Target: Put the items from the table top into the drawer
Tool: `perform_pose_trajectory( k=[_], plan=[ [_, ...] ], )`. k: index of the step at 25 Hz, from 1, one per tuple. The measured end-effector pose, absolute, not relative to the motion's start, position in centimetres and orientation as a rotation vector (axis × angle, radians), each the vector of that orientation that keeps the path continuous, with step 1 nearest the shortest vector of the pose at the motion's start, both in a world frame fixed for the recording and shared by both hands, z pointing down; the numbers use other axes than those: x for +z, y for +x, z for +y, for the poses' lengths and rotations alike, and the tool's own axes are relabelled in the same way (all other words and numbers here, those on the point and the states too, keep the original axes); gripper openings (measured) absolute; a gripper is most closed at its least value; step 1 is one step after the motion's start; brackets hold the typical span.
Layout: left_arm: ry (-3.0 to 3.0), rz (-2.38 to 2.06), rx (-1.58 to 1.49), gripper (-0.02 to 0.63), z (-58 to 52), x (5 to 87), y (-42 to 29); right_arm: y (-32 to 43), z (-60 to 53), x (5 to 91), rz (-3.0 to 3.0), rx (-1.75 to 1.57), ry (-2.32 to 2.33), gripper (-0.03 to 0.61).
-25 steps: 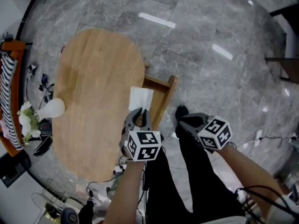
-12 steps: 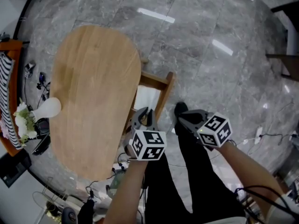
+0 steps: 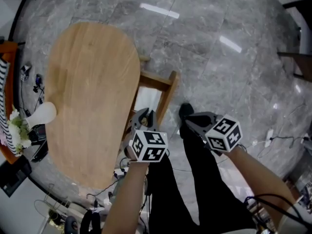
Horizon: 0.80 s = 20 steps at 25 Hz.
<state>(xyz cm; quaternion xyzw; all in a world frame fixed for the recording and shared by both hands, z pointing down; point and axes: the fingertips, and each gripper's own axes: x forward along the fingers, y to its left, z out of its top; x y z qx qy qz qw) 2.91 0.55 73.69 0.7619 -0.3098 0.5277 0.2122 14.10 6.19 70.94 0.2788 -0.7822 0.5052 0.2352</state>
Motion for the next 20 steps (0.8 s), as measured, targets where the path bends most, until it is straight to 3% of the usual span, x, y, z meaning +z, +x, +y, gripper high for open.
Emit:
perform_pose_trajectory(
  k=[7, 9, 20],
  plan=[
    [2.020, -0.880, 1.526, 0.069, 1.1, 77.6, 2.0, 15.0, 6.4, 71.7, -2.134, 1.400, 0.758, 0.044],
    [1.975, -0.859, 1.501, 0.109, 1.8, 78.7, 1.9, 15.5, 6.1, 71.9, -2.131, 1.399, 0.762, 0.044],
    [1.911, -0.862, 1.485, 0.124, 3.6, 78.6, 1.1, 16.2, 5.4, 71.8, -2.134, 1.380, 0.757, 0.044]
  ],
)
